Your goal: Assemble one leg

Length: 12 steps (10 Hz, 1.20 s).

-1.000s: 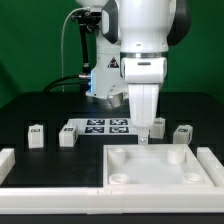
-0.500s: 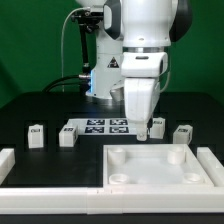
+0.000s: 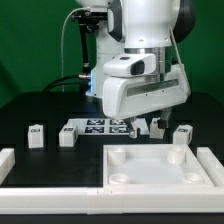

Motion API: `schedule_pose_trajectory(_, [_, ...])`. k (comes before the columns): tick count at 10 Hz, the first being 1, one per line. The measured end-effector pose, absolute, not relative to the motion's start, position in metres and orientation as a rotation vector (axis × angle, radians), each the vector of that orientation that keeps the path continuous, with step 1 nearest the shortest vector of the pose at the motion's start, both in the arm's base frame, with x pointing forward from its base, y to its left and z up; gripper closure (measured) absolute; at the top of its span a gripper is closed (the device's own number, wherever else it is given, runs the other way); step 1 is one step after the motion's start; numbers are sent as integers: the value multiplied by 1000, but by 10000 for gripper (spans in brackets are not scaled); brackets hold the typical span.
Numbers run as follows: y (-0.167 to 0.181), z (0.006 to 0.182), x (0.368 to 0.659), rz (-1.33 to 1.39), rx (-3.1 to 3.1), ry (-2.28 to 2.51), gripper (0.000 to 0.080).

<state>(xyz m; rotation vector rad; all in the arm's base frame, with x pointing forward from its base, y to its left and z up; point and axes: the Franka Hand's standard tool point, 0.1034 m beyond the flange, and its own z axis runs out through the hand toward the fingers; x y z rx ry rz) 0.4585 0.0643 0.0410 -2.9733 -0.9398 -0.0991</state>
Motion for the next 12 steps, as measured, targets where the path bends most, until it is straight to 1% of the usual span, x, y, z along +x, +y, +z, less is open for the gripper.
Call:
schedule_pose_trajectory(2, [81, 39, 453, -100, -3052, -514, 150])
schedule_pose_trajectory(3, [92, 39, 450, -86, -3072, -205, 150])
schedule_pose_trajectory(4, [100, 39, 448, -80, -3070, -109, 150])
schedule_pose_trajectory(5, [110, 39, 446, -65, -3055, 157, 150])
schedule_pose_trajectory(6, [121, 39, 444, -55, -3035, 307, 150])
schedule_pose_trajectory(8, [124, 38, 442, -28, -2963, 635, 150])
schedule_pose_trajectory(9, [126, 38, 441, -18, -2930, 750, 150])
schedule_pose_trajectory(12, [122, 36, 441, 12, -2940, 717, 150])
